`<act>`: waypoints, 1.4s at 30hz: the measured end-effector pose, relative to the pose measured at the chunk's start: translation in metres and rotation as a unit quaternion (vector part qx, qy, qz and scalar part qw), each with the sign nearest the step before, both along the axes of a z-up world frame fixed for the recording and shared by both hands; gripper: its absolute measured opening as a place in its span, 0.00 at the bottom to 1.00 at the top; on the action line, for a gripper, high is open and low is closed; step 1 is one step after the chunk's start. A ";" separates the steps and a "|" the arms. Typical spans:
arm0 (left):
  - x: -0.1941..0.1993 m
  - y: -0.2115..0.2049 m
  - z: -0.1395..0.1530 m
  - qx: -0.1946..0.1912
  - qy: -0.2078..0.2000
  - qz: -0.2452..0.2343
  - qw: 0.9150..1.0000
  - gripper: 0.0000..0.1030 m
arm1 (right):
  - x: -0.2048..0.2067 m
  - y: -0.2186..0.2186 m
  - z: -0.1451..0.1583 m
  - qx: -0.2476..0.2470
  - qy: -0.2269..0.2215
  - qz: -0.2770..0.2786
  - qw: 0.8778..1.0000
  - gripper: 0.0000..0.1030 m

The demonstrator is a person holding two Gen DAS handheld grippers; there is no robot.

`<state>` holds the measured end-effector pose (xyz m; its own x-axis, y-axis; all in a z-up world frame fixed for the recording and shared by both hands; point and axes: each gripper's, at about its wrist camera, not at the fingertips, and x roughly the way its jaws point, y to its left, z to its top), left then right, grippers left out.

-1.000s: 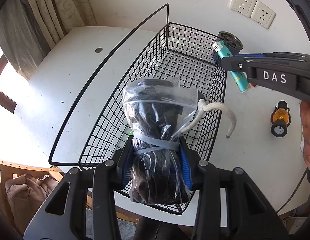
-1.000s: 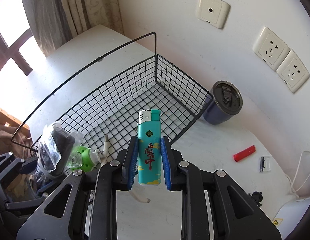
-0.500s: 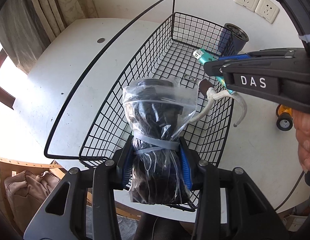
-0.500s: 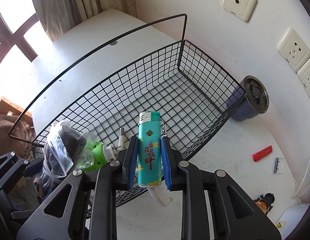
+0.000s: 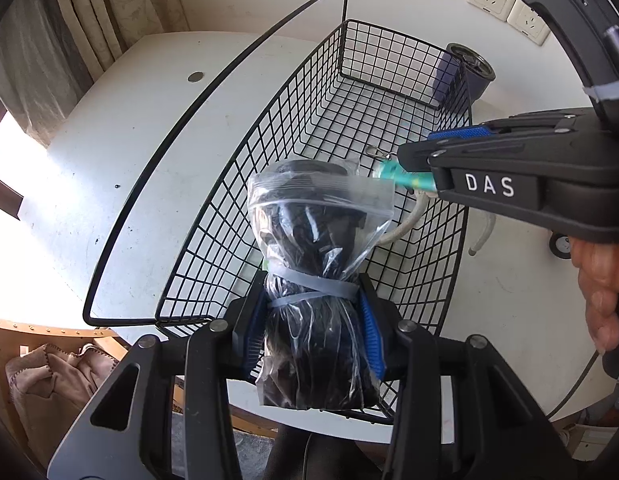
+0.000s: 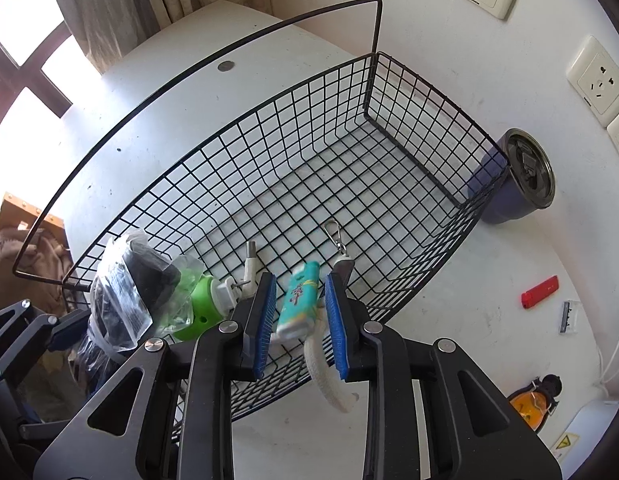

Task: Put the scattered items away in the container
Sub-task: 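Open both tools to drop the bagged cable and teal lighter into the basket, then move both tools back to the table toward the orange lantern and red lighter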

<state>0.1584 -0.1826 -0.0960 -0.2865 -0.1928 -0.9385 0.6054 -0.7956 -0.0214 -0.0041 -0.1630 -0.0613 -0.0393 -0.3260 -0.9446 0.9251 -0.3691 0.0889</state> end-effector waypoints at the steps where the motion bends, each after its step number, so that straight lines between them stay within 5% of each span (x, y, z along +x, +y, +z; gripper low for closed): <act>1: 0.000 -0.001 0.000 0.001 0.000 0.001 1.000 0.37 | 0.000 0.000 0.001 -0.001 0.000 -0.001 1.000 0.31; 2: -0.001 -0.002 0.001 0.003 -0.001 0.002 1.000 0.37 | 0.001 0.001 0.002 -0.001 0.003 -0.003 1.000 0.39; 6: -0.002 0.000 0.008 -0.005 0.010 -0.007 1.000 0.41 | 0.000 0.003 0.011 -0.013 0.010 -0.007 1.000 0.41; 8: -0.003 0.003 0.012 -0.009 0.016 -0.013 1.000 0.53 | -0.002 0.005 0.016 -0.020 0.011 -0.011 1.000 0.42; 20: -0.012 0.016 0.026 -0.027 0.024 -0.029 0.999 0.54 | -0.023 0.027 0.035 -0.044 0.023 -0.048 0.998 0.42; 42: -0.078 0.058 0.058 -0.042 0.049 -0.116 0.991 0.54 | -0.093 0.131 0.050 -0.067 0.026 -0.180 0.981 0.42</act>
<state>0.0809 -0.1246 -0.0376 -0.4206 -0.1881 -0.8875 0.4046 -0.9145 0.0021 -0.0975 -0.0316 -0.0116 -0.2211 -0.4033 -0.8880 0.7418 -0.6606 0.1153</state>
